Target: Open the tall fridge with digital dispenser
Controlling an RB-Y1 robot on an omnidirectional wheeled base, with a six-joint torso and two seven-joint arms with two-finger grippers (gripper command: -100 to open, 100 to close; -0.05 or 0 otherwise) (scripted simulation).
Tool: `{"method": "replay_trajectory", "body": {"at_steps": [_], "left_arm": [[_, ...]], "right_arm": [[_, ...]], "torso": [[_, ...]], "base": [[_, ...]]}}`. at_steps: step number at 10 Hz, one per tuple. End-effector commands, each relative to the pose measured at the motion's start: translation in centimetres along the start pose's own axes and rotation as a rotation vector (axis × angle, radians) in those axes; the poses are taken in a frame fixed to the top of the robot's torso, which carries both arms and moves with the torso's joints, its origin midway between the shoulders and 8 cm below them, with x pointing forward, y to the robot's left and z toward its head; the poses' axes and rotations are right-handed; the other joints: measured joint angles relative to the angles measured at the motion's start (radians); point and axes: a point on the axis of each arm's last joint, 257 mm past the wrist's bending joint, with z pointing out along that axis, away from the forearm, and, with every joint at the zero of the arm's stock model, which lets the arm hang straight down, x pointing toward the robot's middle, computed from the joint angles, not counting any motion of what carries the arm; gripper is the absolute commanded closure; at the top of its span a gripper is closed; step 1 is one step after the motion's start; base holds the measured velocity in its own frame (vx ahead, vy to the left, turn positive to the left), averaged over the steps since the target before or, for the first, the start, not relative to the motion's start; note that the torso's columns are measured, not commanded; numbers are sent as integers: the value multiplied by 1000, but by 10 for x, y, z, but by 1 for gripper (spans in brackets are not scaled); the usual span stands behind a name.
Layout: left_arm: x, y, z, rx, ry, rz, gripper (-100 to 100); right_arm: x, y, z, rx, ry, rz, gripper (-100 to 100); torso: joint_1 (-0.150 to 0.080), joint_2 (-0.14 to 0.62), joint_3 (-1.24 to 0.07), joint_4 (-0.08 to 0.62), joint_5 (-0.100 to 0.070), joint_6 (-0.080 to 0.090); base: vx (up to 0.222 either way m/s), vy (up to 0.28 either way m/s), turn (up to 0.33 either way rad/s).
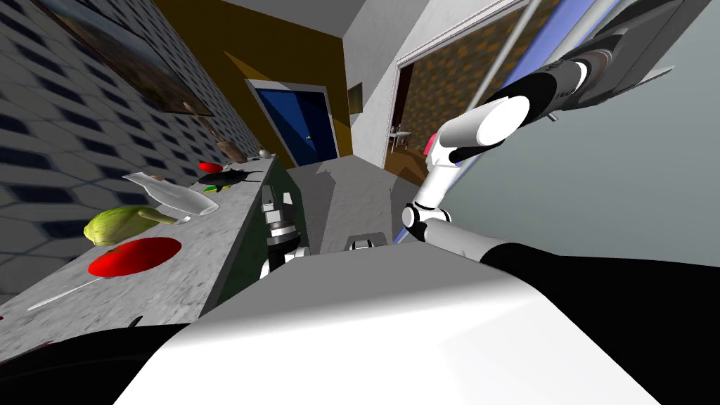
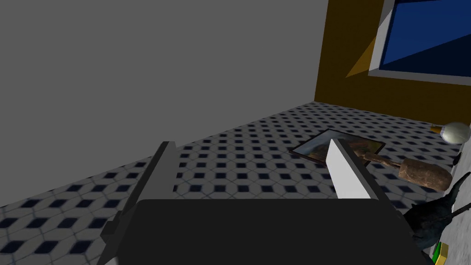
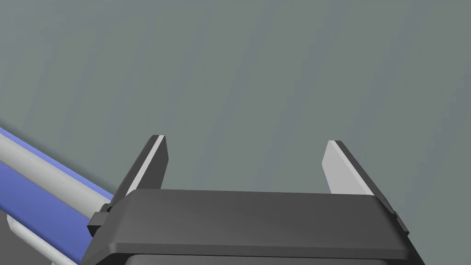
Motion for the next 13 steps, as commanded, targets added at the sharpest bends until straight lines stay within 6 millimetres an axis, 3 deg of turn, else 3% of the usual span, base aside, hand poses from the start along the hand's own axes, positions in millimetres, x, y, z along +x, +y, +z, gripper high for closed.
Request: {"method": "replay_trajectory", "body": {"at_steps": [1, 8, 13], "left_arm": [[0, 0, 0, 0, 0, 0, 0], [0, 0, 0, 0, 0, 0, 0], [0, 0, 0, 0, 0, 0, 0]], "right_arm": [[-14, -3, 6, -43, -59, 72, -100], [-39, 1, 8, -159, -169, 190, -100], [-68, 5, -5, -252, -278, 269, -100]], "torso": [[-2, -3, -2, -1, -1, 1], [-12, -23, -18, -10, -5, -9], [-11, -35, -25, -17, -8, -13]], "base": [[-36, -36, 152], [-42, -30, 98], [-29, -29, 67]]}}
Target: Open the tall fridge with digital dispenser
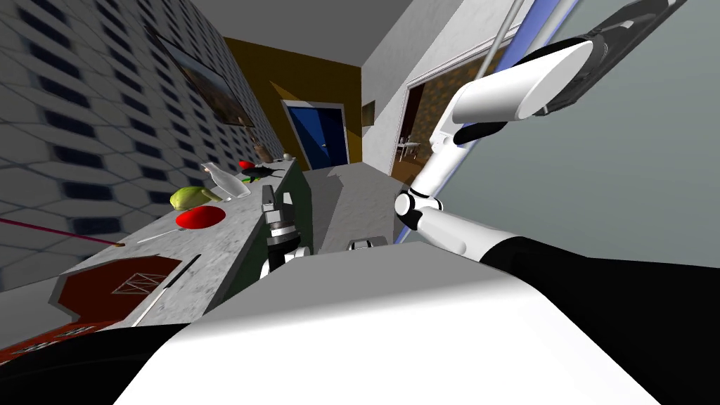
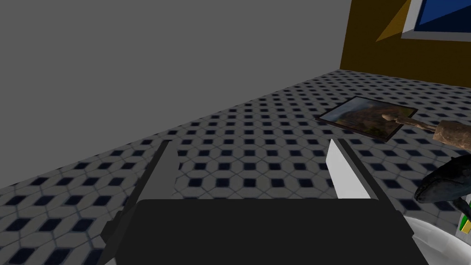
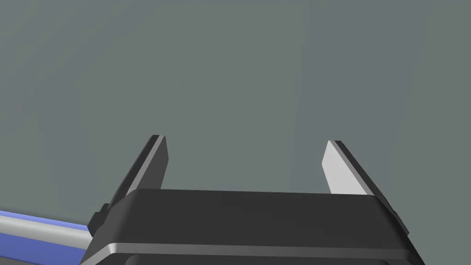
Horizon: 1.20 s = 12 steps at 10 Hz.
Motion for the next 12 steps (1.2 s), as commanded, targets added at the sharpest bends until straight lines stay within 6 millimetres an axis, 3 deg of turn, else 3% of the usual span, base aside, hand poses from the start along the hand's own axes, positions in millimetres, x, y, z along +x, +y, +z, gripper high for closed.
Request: {"method": "replay_trajectory", "body": {"at_steps": [1, 8, 9, 11, 12], "left_arm": [[0, 0, 0, 0, 0, 0, 0], [0, 0, 0, 0, 0, 0, 0], [0, 0, 0, 0, 0, 0, 0], [0, 0, 0, 0, 0, 0, 0], [0, 0, 0, 0, 0, 0, 0]], "right_arm": [[-25, -2, -5, -14, -71, 26, -100], [-73, 21, -33, -121, -220, 72, -100], [-59, 12, -28, -105, -188, 80, -100], [-53, -17, -31, -65, -178, 76, -100], [-48, -4, -31, -90, -169, 77, -100]], "torso": [[1, -3, -1, -3, -2, -3], [7, 8, 11, -1, -5, 5], [7, 12, 14, 1, -4, 6], [11, 23, 22, 8, -1, 11], [11, 25, 21, 12, 4, 11]], "base": [[-9, -19, 55], [-11, -22, 55], [-35, 9, -49], [-18, 35, -45], [-22, 30, -40]]}}
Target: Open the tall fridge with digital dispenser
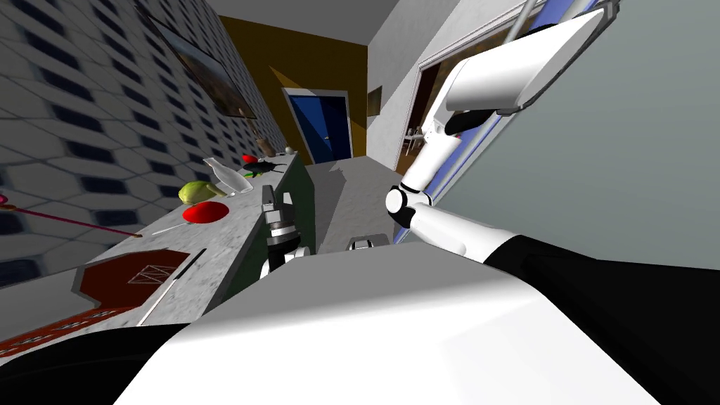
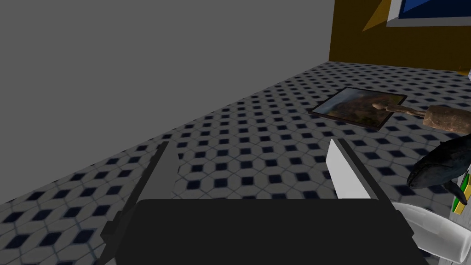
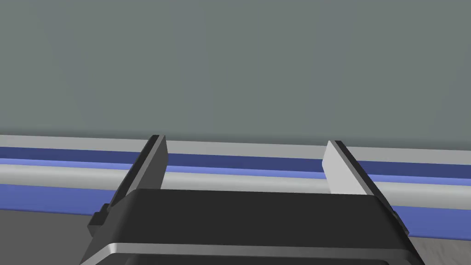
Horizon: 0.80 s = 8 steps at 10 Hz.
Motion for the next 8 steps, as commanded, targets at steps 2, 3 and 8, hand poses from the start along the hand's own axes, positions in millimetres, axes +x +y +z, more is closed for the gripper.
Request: {"method": "replay_trajectory", "body": {"at_steps": [2, 3, 8], "left_arm": [[0, 0, 0, 0, 0, 0, 0], [0, 0, 0, 0, 0, 0, 0], [0, 0, 0, 0, 0, 0, 0]], "right_arm": [[-6, 7, 4, -3, -14, 5, 100], [1, 4, 2, -11, 2, -2, 100], [33, -1, 11, -2, 109, -11, 100]], "torso": [[1, 4, 2, 2, 1, 0], [1, 3, 1, 1, 1, 0], [9, 10, 9, 4, 3, 5]], "base": [[-1, 3, 20], [-45, 27, -17], [195, 57, -20]]}}
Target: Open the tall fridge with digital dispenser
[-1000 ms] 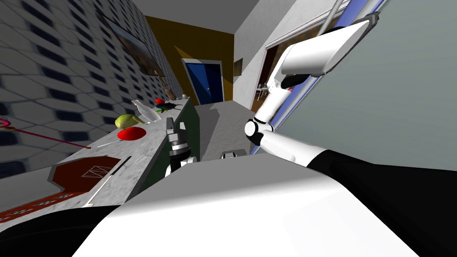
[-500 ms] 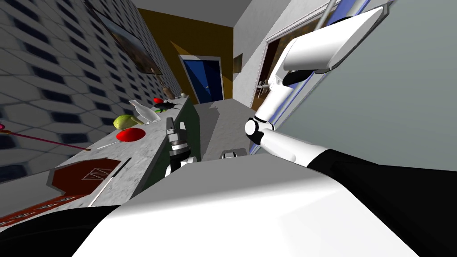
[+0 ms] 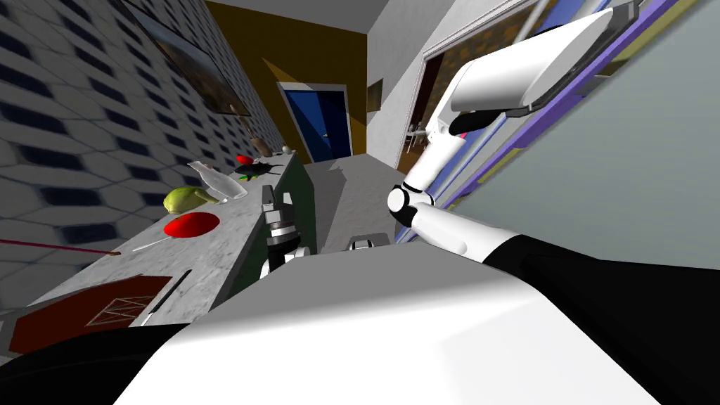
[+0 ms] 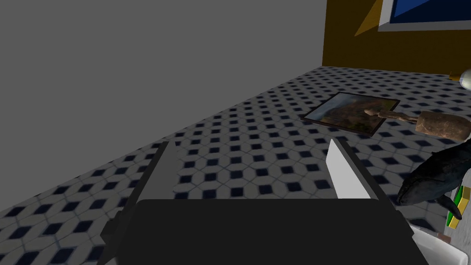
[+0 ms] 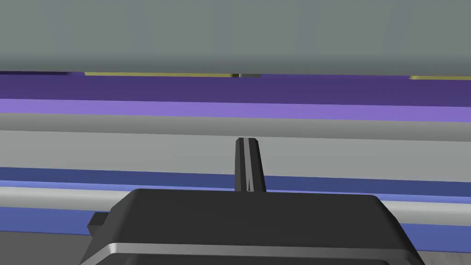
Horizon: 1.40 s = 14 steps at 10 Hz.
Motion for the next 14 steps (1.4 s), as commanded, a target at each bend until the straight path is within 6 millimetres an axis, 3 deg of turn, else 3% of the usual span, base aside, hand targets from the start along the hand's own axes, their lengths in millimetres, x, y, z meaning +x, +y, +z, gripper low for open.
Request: {"method": "replay_trajectory", "body": {"at_steps": [1, 8, 12, 13, 14], "left_arm": [[0, 0, 0, 0, 0, 0, 0], [0, 0, 0, 0, 0, 0, 0], [0, 0, 0, 0, 0, 0, 0], [0, 0, 0, 0, 0, 0, 0], [0, 0, 0, 0, 0, 0, 0]], "right_arm": [[9, -8, 2, 18, 34, -3, 100], [60, -26, 14, 55, 208, -14, 100], [80, -34, 16, 70, 277, -18, 100], [76, -31, 17, 66, 260, -17, 100], [94, -13, 24, 21, 330, -55, -100]], "torso": [[0, 7, 5, 4, -1, 4], [15, 24, 19, 9, 4, 4], [14, 23, 18, 8, 3, 4], [13, 23, 18, 8, 3, 4], [11, 30, 22, 10, 2, 4]], "base": [[258, 46, -7], [265, 53, -32], [256, 72, -21], [123, 27, -9], [122, -35, -187]]}}
